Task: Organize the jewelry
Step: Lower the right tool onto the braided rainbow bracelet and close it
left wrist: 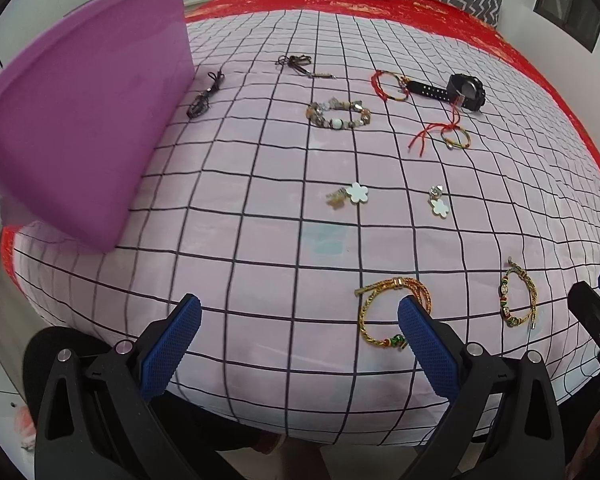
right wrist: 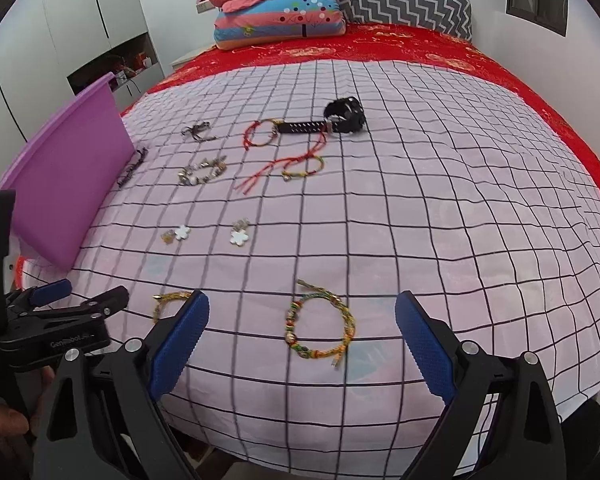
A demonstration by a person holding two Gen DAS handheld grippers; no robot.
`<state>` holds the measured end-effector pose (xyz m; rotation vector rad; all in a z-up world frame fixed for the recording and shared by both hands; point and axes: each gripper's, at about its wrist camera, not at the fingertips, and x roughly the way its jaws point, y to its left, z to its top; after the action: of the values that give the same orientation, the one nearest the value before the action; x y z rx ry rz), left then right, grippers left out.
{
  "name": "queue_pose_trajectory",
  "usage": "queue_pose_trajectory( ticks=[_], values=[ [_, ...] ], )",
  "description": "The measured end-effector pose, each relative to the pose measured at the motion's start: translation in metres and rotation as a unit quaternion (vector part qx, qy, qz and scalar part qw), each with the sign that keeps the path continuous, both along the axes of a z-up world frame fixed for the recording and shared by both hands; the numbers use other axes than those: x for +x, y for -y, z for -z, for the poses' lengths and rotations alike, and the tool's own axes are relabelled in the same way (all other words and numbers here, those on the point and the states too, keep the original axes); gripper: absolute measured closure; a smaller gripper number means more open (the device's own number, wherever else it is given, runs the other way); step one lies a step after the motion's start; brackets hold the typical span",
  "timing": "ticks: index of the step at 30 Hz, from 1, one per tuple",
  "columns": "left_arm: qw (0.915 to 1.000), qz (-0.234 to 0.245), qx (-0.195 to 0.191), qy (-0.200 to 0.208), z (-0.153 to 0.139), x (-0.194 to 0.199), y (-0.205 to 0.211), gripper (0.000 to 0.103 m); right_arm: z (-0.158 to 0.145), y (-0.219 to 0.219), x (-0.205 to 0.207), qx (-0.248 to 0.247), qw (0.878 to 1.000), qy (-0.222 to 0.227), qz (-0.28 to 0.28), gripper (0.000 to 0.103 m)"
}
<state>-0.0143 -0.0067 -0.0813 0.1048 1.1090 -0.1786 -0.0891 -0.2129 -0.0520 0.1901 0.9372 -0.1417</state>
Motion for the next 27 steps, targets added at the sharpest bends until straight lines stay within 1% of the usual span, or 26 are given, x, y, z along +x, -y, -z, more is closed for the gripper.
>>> queue_pose_trajectory(
  ticks=[4, 7, 11, 21, 23, 27],
  values=[
    [0.9998, 0.017, -0.006, -0.001, 0.011, -0.003, 0.011, 0.006, 0.016, 0.008, 0.003, -0.010, 1.000, -0.009, 0.001, 0.012],
    [0.9995, 0.027, -0.001, -0.012, 0.021, -0.003, 0.018, 0.006, 0.032, 0.015, 0.007, -0.006, 1.000, -0.026, 0.003, 0.012],
    [0.9993, 0.028, 0.000, -0.024, 0.030, 0.001, 0.022, 0.006, 0.048, 0.020, 0.011, -0.002, 0.999, -0.041, 0.004, 0.013],
    [0.9987, 0.029, -0.002, -0.042, 0.047, 0.007, 0.028, 0.006, 0.068, 0.027, 0.019, -0.003, 0.998, -0.056, 0.001, 0.013],
    [0.9987, 0.031, -0.001, -0.039, 0.048, 0.007, 0.030, 0.007, 0.070, 0.029, 0.019, 0.001, 0.998, -0.056, 0.000, 0.013],
    [0.9987, 0.041, 0.009, -0.030, 0.049, 0.006, 0.037, 0.007, 0.076, 0.027, 0.021, -0.010, 0.998, -0.065, -0.003, 0.013]
  ],
)
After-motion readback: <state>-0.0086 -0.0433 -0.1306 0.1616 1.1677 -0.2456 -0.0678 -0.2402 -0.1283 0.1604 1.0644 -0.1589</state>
